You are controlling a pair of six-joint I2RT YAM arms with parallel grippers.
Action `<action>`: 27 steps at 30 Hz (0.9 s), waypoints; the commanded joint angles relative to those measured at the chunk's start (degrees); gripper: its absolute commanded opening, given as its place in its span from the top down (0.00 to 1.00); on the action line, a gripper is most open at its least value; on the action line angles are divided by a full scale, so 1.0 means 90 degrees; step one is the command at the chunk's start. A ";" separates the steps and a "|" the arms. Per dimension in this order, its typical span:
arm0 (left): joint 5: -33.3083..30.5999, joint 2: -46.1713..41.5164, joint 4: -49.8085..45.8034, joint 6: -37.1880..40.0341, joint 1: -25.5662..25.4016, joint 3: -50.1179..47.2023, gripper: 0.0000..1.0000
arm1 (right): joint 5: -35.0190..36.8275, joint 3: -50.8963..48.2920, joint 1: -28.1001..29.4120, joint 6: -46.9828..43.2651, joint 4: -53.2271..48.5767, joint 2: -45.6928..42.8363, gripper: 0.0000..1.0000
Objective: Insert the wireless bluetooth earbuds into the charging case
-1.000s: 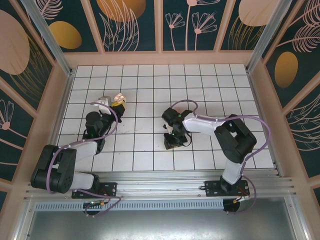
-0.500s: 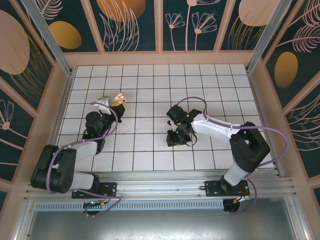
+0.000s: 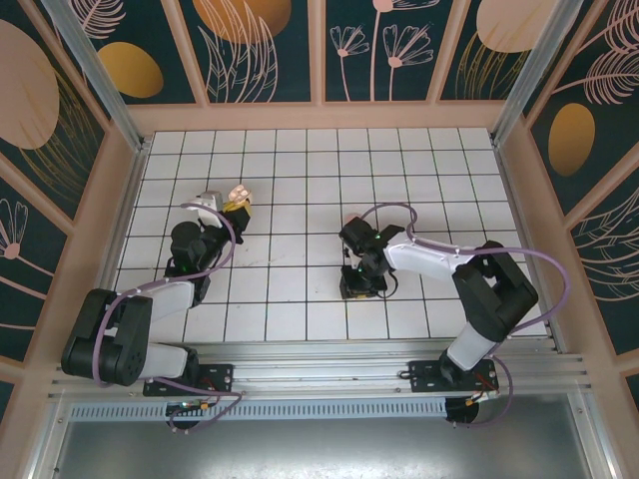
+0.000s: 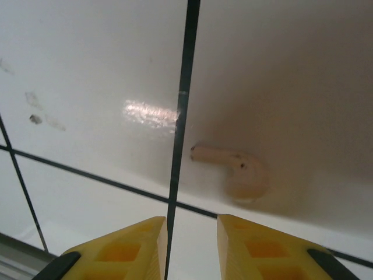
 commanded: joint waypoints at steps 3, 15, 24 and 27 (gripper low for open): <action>0.0080 -0.0178 -0.0049 0.0186 0.0039 0.0172 0.81 | 0.0225 0.0076 -0.0055 -0.0070 0.0143 0.0336 0.71; 0.0083 -0.0170 -0.0082 0.0196 0.0037 0.0215 0.81 | 0.0822 0.0589 -0.0182 -0.0341 0.0215 0.0711 0.71; 0.0061 -0.0213 -0.0126 0.0227 0.0037 0.0224 0.81 | 0.1176 0.0824 -0.0313 -0.0403 0.0325 0.0690 0.63; 0.0050 -0.0236 -0.0131 0.0248 0.0033 0.0211 0.81 | 0.1141 0.0839 -0.0367 -0.0375 0.0426 0.0692 0.62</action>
